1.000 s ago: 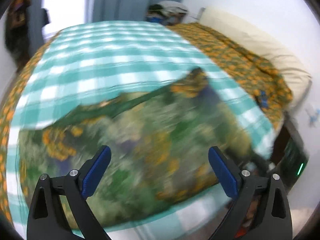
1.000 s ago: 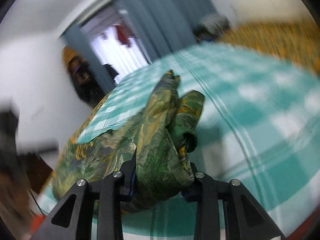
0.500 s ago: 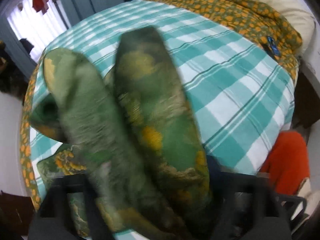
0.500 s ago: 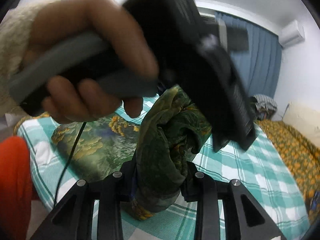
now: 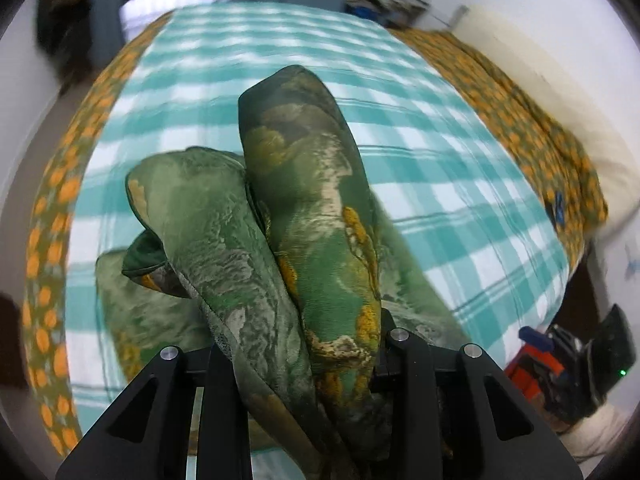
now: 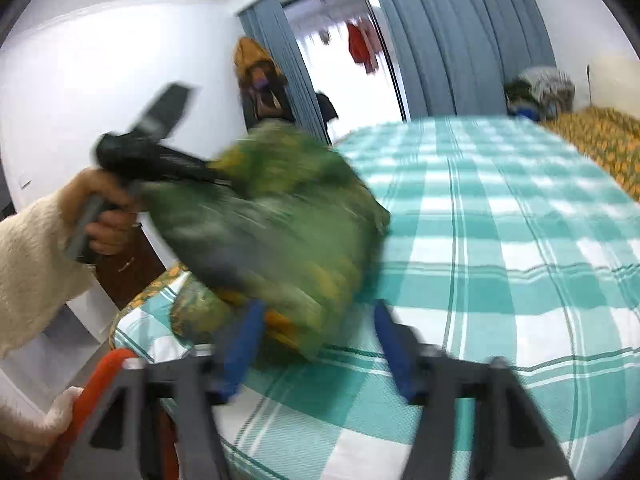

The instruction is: Fold large clothes

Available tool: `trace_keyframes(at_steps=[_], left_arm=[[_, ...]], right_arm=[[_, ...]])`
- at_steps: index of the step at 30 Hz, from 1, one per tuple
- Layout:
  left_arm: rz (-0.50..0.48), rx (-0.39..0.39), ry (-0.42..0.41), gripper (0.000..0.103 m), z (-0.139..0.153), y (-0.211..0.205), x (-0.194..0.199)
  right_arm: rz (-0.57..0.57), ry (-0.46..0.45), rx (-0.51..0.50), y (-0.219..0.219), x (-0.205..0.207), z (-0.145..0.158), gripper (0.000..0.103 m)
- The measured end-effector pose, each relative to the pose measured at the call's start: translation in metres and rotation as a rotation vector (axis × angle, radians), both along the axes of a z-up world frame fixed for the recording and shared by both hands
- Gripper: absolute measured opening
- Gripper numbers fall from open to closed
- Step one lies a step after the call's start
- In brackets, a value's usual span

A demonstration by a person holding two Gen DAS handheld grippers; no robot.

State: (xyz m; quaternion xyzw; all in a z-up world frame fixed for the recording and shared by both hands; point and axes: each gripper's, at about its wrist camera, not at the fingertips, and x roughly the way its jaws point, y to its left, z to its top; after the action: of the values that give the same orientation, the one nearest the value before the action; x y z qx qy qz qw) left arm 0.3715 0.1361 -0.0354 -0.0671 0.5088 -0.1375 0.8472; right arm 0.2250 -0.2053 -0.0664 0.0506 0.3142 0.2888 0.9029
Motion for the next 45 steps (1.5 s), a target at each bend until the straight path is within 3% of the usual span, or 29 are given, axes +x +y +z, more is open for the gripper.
trace_keyframes(at_steps=[2,4,10,14,18,22,28,34,37,41,45], left_arm=[[0.048,-0.038,0.018,0.030,-0.012,0.023,0.000],[0.088,-0.064,0.028,0.031,-0.024,0.041,-0.005],[0.148,-0.133,0.044,0.032,-0.052,0.083,-0.016],[0.155,-0.106,0.087,0.035,-0.083,0.099,-0.020],[0.176,-0.110,0.116,0.041,-0.121,0.108,-0.027],[0.218,-0.248,0.114,0.045,-0.137,0.124,-0.031],[0.220,-0.273,0.097,0.045,-0.140,0.126,-0.034],[0.233,-0.329,0.083,0.046,-0.150,0.137,-0.040],[0.240,-0.339,0.080,0.046,-0.151,0.138,-0.041],[0.250,-0.346,0.083,0.045,-0.163,0.142,-0.046],[0.251,-0.375,0.071,0.045,-0.165,0.148,-0.052]], right_arm=[[0.051,0.041,-0.002,0.016,0.016,-0.005,0.023],[0.092,0.051,0.003,0.036,0.030,-0.003,0.017],[0.205,0.111,0.001,0.105,0.063,-0.017,0.017],[0.266,0.300,-0.148,0.142,0.084,-0.072,0.013],[0.241,0.408,-0.087,0.138,0.094,-0.113,0.009],[0.218,0.425,-0.073,0.136,0.096,-0.114,0.002],[0.224,0.399,-0.103,0.144,0.104,-0.084,0.006],[0.161,0.320,-0.095,0.170,0.156,-0.033,0.011],[0.175,0.362,-0.103,0.200,0.190,-0.050,0.016],[0.175,0.458,-0.162,0.220,0.211,-0.106,0.014],[0.159,0.529,-0.172,0.225,0.224,-0.097,0.013]])
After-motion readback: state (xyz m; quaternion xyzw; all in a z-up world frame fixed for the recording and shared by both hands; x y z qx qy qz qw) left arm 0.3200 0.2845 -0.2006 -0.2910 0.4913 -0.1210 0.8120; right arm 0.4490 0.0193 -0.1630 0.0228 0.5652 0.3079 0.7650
